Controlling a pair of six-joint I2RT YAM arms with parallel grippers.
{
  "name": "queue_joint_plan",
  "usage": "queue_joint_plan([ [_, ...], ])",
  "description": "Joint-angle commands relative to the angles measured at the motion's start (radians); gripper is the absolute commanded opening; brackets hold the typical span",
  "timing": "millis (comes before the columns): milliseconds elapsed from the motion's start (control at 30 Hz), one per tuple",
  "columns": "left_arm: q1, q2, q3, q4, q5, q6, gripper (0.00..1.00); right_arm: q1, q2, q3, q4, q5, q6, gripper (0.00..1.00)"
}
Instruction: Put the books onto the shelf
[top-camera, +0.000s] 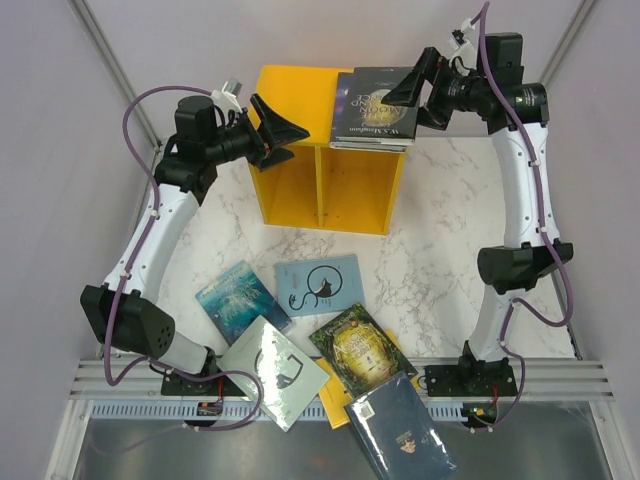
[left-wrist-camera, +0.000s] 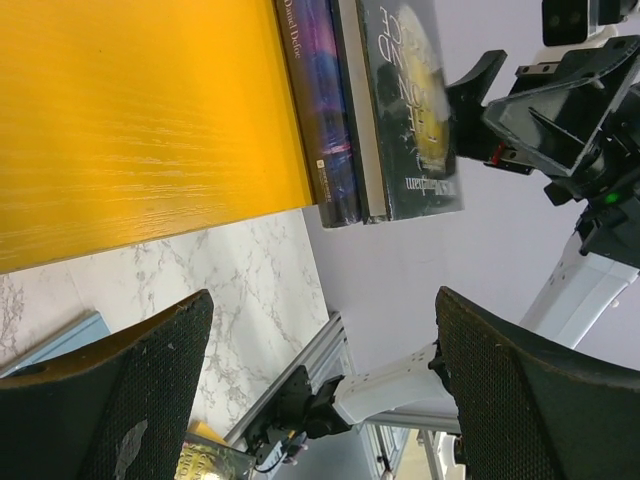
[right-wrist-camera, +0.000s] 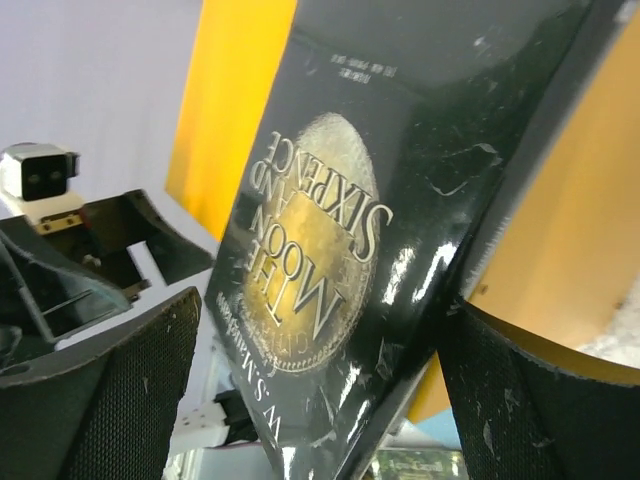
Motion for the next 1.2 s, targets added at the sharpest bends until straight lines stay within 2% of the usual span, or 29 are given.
queue_joint_plan([
  [0, 0.005, 0.01, 0.007, -0.014, 0.022, 0.043, 0.93, -0.006, 0.013, 0.006, -0.21, 0.188, -0.1, 0.98],
  [133, 0.005, 0.012, 0.01, -0.024, 0.022, 0.048, 0.93, -0.006, 0.001, 0.006, -0.221, 0.257, -0.106, 0.98],
  [400, 0.005, 0.012, 0.012, -0.038, 0.019, 0.057, 0.93, -0.006, 0.007, 0.02, -0.198, 0.272, -0.069, 0.98],
  [700, 0.005, 0.01, 0.012, -0.051, 0.014, 0.071, 0.93, -0.005, -0.037, 0.017, -0.033, 0.218, 0.052, 0.98],
  [867, 0.005, 0.009, 0.012, -0.06, 0.011, 0.08, 0.93, -0.018, -0.115, -0.026, 0.11, 0.273, 0.087, 0.98],
  [1033, 0.007, 0.004, 0.015, -0.074, 0.008, 0.092, 0.93, -0.066, -0.189, -0.087, 0.155, 0.355, 0.059, 0.98],
  [1100, 0.007, 0.001, 0.015, -0.081, 0.011, 0.097, 0.93, -0.11, -0.195, -0.116, 0.153, 0.341, 0.058, 0.81],
  [1167, 0.008, -0.001, 0.017, -0.087, 0.014, 0.095, 0.92, -0.112, -0.203, -0.141, 0.142, 0.344, 0.056, 0.7],
])
